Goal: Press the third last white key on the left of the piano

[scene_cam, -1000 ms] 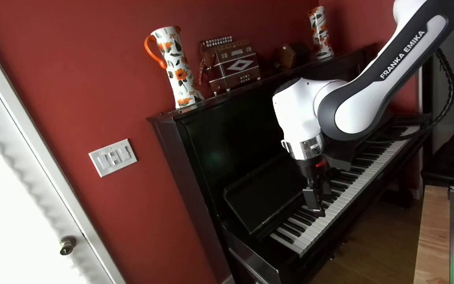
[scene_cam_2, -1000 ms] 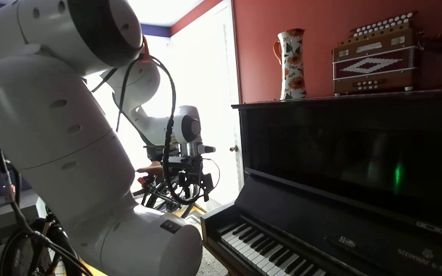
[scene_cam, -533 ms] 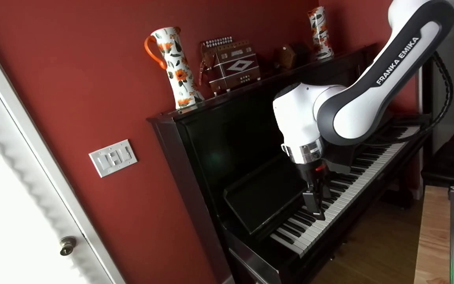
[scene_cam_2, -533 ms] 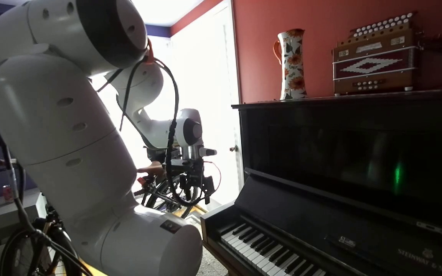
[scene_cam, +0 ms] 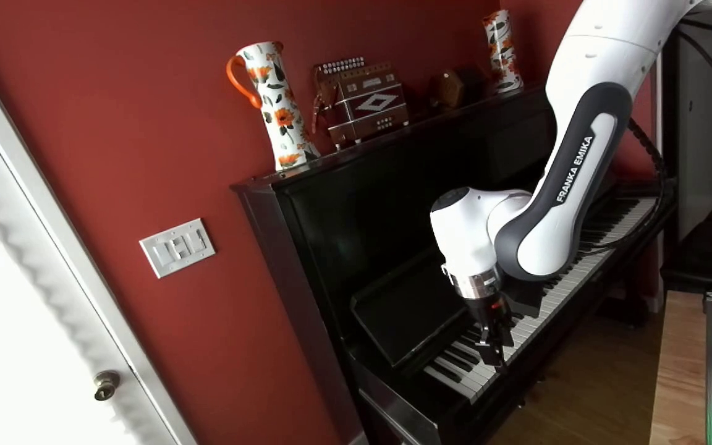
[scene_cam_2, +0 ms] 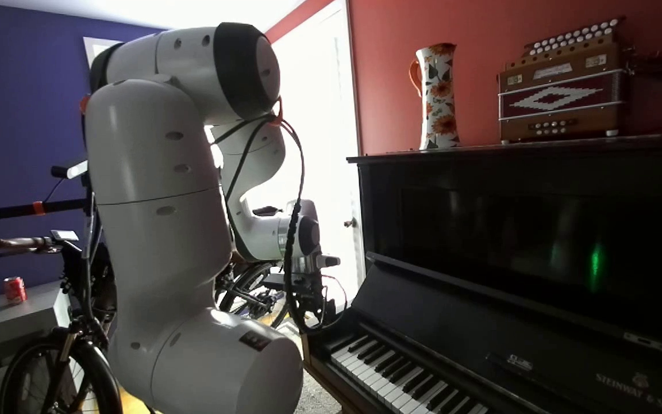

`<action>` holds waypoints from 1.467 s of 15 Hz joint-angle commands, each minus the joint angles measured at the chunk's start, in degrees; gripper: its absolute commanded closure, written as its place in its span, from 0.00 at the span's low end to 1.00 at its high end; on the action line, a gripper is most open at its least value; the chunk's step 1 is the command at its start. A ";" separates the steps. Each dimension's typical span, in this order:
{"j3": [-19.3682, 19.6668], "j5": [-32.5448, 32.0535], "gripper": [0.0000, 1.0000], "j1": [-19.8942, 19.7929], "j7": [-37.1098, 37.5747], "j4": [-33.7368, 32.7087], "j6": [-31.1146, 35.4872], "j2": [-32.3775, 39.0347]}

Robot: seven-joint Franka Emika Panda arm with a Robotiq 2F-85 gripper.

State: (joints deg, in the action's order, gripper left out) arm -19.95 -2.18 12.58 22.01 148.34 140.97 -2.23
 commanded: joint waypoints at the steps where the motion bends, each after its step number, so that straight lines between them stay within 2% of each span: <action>1: 2.61 -5.84 0.58 0.08 4.99 -0.18 6.82 4.85; 5: 5.77 -8.95 0.89 0.84 7.95 -0.98 13.39 9.08; 7: 7.45 -10.20 1.00 1.45 9.35 -1.59 15.49 10.95; 18: 15.34 -10.10 1.00 8.12 14.78 -4.96 23.46 20.11; 22: 19.61 -11.04 1.00 11.53 15.41 -5.20 24.85 21.28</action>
State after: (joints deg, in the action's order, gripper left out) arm -3.95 -11.73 20.99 35.48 143.68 164.30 17.53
